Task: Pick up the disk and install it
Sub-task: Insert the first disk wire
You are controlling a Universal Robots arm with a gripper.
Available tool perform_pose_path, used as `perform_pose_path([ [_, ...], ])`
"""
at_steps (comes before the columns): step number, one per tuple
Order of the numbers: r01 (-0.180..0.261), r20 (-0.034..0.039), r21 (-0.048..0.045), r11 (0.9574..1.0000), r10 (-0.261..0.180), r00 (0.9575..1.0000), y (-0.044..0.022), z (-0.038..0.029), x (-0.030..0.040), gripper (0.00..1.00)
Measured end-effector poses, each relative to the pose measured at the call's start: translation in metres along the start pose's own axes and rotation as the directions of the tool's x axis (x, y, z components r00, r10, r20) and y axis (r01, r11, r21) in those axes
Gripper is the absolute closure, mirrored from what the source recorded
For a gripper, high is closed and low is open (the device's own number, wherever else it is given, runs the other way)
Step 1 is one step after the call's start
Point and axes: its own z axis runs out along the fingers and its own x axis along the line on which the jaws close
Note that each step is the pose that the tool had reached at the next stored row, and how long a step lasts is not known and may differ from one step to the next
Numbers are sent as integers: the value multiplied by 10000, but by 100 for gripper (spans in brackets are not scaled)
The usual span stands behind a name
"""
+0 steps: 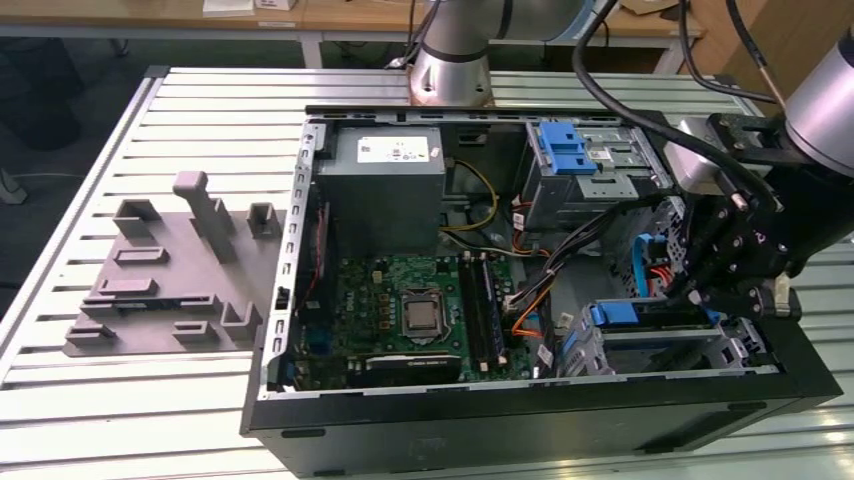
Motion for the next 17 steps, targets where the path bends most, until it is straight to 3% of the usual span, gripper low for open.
perform_pose_path([
  [3, 0, 15, -3, 10000, 0, 10000, 0, -2, 0, 83],
  [4, 0, 24, -3, 10000, 0, 10000, 1, -19, -1, 83],
  [5, 0, 23, -5, 10000, 0, 10000, 2, -44, -1, 76],
  [9, 1, 25, -13, 10000, -1, 10000, 5, -162, -2, 76],
  [11, 1, 27, -16, 10000, -1, 10000, 6, -180, -3, 76],
  [15, 1, 26, -16, 10000, -1, 10000, 5, -181, -3, 89],
  [17, 0, 25, -16, 10000, 0, 10000, 6, -182, -3, 89],
])
